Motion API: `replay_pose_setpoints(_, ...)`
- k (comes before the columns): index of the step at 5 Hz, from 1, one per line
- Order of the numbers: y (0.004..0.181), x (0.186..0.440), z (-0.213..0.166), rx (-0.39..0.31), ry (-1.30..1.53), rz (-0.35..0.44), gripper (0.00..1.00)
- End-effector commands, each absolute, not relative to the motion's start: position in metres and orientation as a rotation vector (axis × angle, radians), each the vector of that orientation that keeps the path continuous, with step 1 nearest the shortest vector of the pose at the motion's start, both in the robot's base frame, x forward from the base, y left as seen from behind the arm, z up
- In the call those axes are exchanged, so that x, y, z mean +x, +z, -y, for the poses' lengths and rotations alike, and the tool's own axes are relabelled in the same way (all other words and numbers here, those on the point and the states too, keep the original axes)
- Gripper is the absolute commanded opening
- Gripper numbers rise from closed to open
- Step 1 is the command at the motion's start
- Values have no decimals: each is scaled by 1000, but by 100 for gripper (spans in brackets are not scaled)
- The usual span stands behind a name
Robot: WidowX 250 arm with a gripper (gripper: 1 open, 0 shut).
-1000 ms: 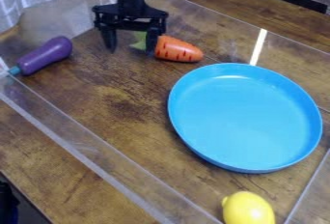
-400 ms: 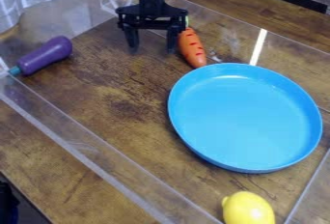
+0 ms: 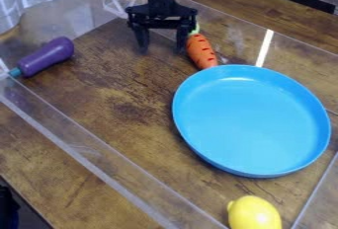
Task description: Put the carrot on the blue tray
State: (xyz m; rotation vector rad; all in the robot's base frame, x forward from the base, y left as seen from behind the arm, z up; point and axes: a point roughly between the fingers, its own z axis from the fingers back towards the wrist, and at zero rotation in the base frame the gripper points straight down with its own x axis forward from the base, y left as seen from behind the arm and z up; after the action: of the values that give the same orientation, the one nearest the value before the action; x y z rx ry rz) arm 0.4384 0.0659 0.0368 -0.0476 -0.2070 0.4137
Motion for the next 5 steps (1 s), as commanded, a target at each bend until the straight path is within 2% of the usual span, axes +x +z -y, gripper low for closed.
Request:
replay_pose_setpoints(1,66,441,-59,-62,364,288,100)
replay_pose_setpoints(2,64,443,-54,-54,405,301,100)
replay_pose_setpoints(4,71,451,-42,-93,377,314,100)
replay_pose_setpoints(5,76,453,-50,-106,369,322,100)
